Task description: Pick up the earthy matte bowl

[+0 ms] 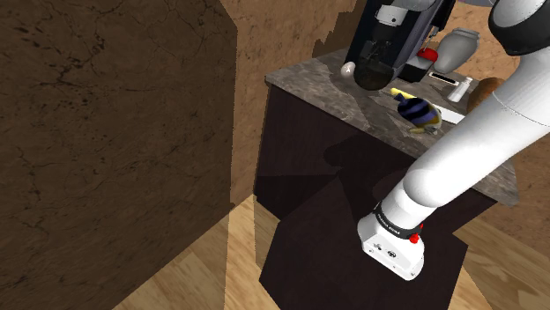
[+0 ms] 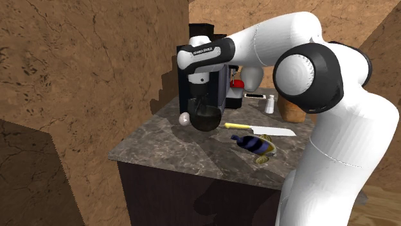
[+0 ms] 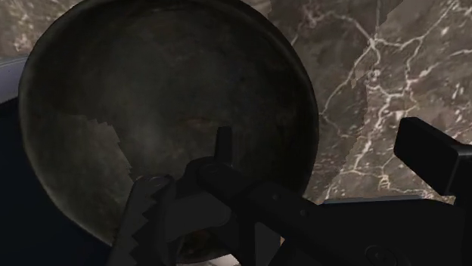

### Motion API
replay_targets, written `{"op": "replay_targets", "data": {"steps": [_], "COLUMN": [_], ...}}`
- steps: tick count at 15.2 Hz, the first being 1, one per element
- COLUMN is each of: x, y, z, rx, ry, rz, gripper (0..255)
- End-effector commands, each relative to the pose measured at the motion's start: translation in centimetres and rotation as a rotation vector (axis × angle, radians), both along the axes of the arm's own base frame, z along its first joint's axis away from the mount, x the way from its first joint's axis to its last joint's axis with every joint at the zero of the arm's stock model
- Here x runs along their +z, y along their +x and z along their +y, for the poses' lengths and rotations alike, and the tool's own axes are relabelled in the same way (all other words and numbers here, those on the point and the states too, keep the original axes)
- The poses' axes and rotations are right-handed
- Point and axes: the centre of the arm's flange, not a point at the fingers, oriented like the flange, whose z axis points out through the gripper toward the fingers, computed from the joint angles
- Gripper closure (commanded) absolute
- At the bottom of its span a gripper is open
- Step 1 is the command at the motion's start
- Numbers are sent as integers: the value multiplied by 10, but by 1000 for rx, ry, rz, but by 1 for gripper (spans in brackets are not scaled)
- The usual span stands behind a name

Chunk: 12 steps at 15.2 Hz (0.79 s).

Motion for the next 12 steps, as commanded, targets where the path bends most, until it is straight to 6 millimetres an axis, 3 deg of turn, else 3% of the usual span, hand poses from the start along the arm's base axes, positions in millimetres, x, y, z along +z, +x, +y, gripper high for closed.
{"op": "replay_targets", "data": {"steps": [1, 5, 6, 12], "x": [-10, -24, -24, -24], "y": [0, 0, -1, -1], "z": [0, 0, 0, 0], "rx": [0, 0, 0, 0], "ry": [0, 0, 0, 0], "rz": [0, 0, 0, 0], "gripper": [0, 0, 255, 255]}}
